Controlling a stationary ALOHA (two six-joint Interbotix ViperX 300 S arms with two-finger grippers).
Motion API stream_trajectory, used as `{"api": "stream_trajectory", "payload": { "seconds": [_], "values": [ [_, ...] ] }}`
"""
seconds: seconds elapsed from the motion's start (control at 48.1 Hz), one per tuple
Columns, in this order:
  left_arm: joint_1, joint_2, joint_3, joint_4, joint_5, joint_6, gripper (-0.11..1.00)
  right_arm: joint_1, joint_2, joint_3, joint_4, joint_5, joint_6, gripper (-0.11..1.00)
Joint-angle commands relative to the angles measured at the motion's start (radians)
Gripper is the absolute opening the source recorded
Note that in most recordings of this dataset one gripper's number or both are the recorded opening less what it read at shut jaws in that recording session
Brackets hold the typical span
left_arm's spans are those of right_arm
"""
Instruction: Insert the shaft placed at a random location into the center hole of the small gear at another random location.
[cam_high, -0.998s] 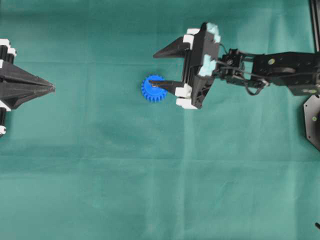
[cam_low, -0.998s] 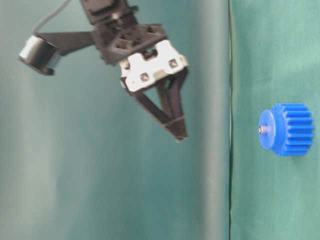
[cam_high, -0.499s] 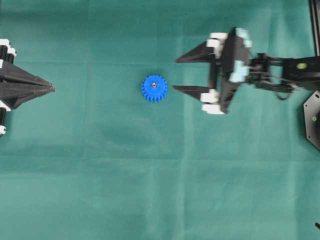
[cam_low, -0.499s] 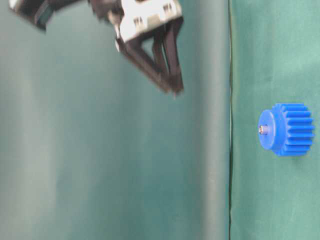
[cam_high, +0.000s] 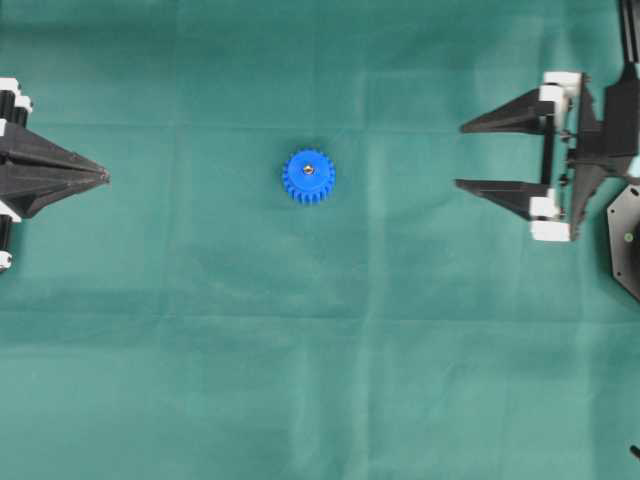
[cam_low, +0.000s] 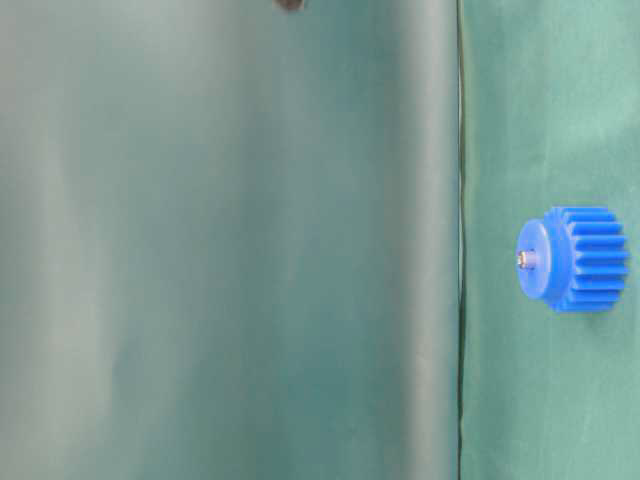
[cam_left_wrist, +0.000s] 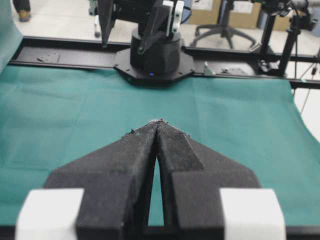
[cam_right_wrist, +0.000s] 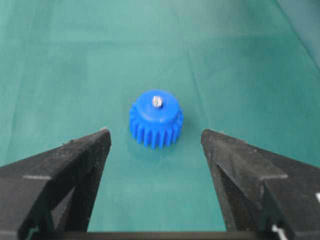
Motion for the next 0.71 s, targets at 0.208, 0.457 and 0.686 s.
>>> {"api": "stream_trajectory", "payload": {
  "seconds": [0.208,0.457,0.686],
  "values": [
    [0.0,0.003,-0.009,-0.002,0.002,-0.002,-0.01,-0.011,-0.089,0.048,0.002,0.02,0.002,0.77],
    [0.0,0.002,-0.009,0.0,0.002,-0.002,-0.01,-0.012,-0.083,0.048,0.002,0.02,0.002,0.77],
    [0.0,0.003,-0.008,0.0,0.002,-0.002,-0.01,-0.012,-0.083,0.048,0.002,0.02,0.002,0.77]
  ]
}}
